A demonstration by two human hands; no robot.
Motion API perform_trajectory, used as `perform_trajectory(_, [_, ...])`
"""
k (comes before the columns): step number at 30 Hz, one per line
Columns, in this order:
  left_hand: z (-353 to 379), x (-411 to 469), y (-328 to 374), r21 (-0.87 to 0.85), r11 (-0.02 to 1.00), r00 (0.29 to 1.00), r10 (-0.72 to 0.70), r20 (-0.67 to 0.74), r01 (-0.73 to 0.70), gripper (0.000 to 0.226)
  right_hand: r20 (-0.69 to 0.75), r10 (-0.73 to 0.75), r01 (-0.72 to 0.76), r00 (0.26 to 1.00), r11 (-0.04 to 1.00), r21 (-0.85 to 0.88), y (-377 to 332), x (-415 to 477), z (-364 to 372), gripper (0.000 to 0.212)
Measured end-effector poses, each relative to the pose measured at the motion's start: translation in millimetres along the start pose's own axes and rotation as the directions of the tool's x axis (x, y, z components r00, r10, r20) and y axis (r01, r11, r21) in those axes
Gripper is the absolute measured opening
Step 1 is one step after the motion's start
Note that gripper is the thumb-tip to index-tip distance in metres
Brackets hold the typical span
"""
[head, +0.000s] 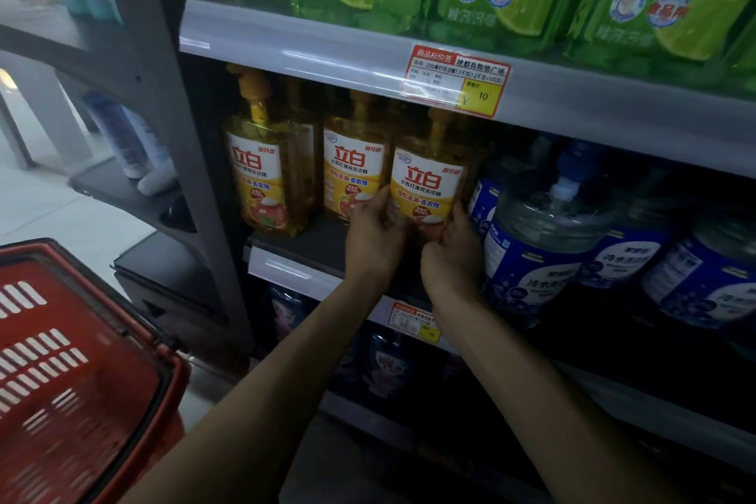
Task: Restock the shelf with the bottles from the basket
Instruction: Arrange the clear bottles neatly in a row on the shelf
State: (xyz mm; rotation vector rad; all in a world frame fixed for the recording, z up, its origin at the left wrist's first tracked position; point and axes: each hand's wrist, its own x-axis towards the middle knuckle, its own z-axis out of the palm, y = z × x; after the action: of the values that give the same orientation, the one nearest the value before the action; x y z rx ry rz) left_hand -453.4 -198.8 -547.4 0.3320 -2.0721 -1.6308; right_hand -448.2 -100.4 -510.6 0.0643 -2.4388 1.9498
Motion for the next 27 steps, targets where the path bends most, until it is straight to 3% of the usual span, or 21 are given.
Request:
perform_trajectory(5, [-7.1, -3.4, 3.3, 0.005, 0.999, 0.989, -0.045, -0.144, 0.046, 0.026, -0.052, 0.005, -0.007, 0.999, 0.999, -0.039, 0.3, 2.6, 7.3, 0.074])
perform_trajectory(12, [-3.5, 2.7, -5.8, 0.009, 0.996, 0.971, -0.081, -0.225, 0.085, 0.024, -0.046, -0.038, 0.035, 0.998, 0.998, -0.053, 5.9, 4.3, 5.2, 0.073])
perform_trajectory(16, [-1.0, 5.7, -10.2, 0.029, 0.995, 0.965, -0.081, -0.250, 0.091, 0.022, -0.054, -0.070, 0.067, 0.996, 0.996, -0.066, 10.1, 7.3, 3.9, 0.067])
perform_trajectory(24, [-0.7, 5.7, -7.4, 0.049, 0.994, 0.957, -0.085, -0.276, 0.103, 0.021, 0.017, -0.092, 0.093, 0.996, 0.991, -0.093, 11.5, 5.3, 0.3, 0.075])
perform_trajectory(27, [-2.8, 2.3, -4.2, 0.047, 0.991, 0.967, -0.108, -0.233, 0.122, 0.027, 0.048, -0.082, 0.086, 0.996, 0.991, -0.106, 8.8, 6.8, -2.4, 0.069])
